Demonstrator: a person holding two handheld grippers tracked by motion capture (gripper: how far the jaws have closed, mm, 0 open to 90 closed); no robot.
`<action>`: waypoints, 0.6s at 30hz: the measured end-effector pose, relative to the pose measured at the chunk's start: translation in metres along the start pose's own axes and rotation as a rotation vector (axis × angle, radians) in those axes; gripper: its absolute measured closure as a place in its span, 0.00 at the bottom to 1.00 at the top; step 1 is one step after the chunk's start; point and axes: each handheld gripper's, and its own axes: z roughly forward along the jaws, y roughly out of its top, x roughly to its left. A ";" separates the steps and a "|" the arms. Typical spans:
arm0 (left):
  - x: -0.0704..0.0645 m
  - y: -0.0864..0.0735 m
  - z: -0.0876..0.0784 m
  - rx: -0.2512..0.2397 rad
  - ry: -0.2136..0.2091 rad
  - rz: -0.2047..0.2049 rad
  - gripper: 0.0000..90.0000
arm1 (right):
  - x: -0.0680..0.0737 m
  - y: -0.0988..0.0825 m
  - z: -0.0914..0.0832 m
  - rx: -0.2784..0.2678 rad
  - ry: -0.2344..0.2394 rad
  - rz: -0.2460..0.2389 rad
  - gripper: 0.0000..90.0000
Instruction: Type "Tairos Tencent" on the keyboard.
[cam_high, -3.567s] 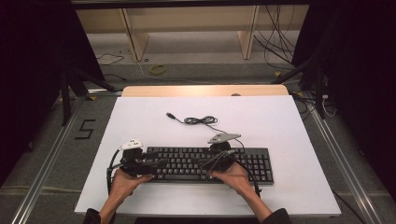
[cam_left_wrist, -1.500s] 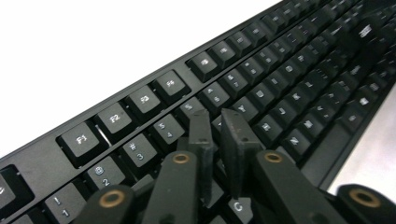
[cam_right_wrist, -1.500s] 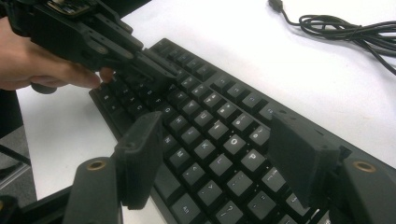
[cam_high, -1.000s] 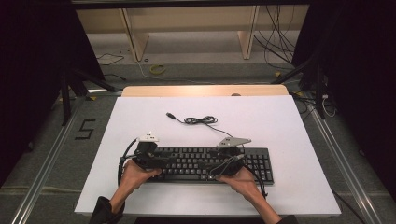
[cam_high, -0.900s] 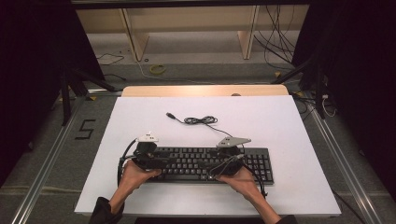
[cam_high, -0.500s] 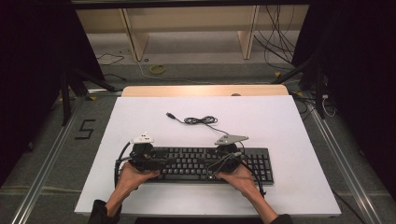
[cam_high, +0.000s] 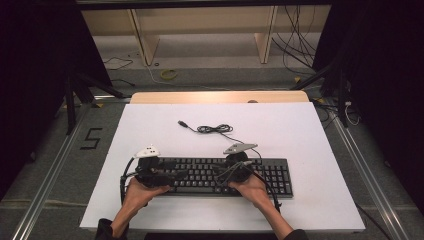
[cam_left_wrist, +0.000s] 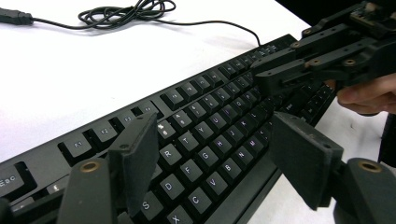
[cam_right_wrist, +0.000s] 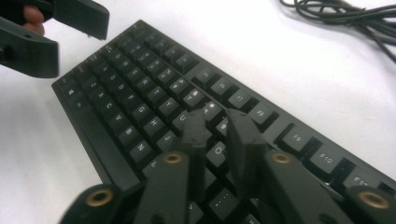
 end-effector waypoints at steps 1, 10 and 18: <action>0.000 -0.001 0.000 -0.006 0.000 0.001 0.35 | 0.000 0.000 0.001 0.005 0.000 0.000 0.93; -0.002 -0.006 -0.005 -0.034 0.006 -0.005 0.34 | -0.001 -0.001 0.009 0.035 -0.006 -0.003 1.00; -0.004 -0.011 -0.008 -0.040 0.007 -0.003 0.34 | 0.001 -0.002 0.013 0.056 -0.011 -0.007 1.00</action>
